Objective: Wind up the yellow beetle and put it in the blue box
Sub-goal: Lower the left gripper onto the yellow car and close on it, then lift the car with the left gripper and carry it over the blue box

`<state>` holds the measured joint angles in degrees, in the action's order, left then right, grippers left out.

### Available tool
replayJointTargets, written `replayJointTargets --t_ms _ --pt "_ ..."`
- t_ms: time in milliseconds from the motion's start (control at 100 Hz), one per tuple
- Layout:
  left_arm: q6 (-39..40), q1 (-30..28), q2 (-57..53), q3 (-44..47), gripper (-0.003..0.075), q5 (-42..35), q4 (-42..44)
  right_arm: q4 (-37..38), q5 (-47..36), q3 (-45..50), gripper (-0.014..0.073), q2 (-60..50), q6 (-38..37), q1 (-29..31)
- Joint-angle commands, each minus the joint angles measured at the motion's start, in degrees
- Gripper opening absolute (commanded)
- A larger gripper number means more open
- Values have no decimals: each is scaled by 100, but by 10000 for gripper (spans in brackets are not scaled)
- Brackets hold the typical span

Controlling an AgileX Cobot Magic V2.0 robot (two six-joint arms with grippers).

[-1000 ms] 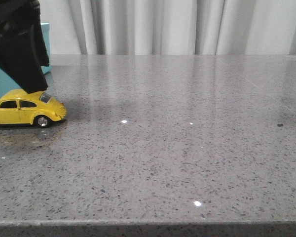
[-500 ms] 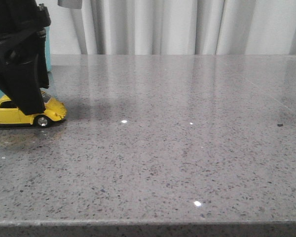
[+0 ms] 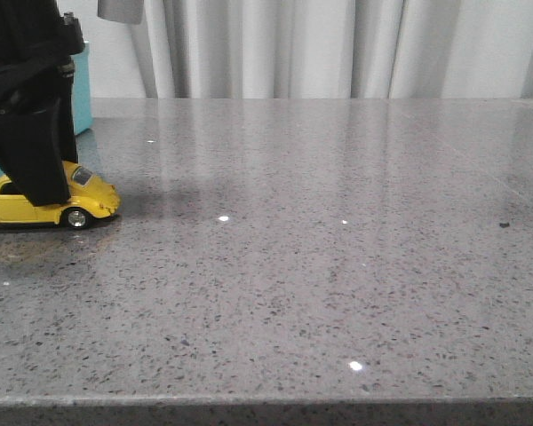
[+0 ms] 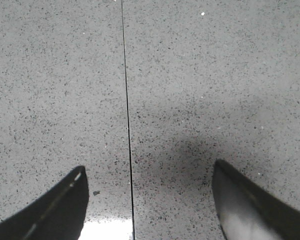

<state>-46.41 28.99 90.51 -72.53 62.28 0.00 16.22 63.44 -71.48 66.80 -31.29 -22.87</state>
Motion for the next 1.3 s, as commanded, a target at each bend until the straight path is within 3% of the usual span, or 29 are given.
replayJointTargets --t_ms 0,180,470,590,800,1010,1290 --pt "36 23 -182 -175 234 -15 0 153 -272 -131 519 -144 47 0" --pt "36 23 -182 -215 126 -15 0 153 -268 -131 519 -144 47 0" --pt "569 23 -182 -1388 118 44 -39 153 -257 -131 519 -144 47 0" --pt "1432 23 -182 -2238 118 170 0 153 -257 -131 519 -144 47 0" --pt "3062 -66 -182 -3440 118 504 1002 153 -257 -131 519 -144 47 0" --pt "4728 -684 -182 -3678 118 994 2048 153 -257 -131 519 -144 47 0" --pt "4976 -2096 -149 -3635 118 1037 1409 148 -262 -131 519 -144 47 0"
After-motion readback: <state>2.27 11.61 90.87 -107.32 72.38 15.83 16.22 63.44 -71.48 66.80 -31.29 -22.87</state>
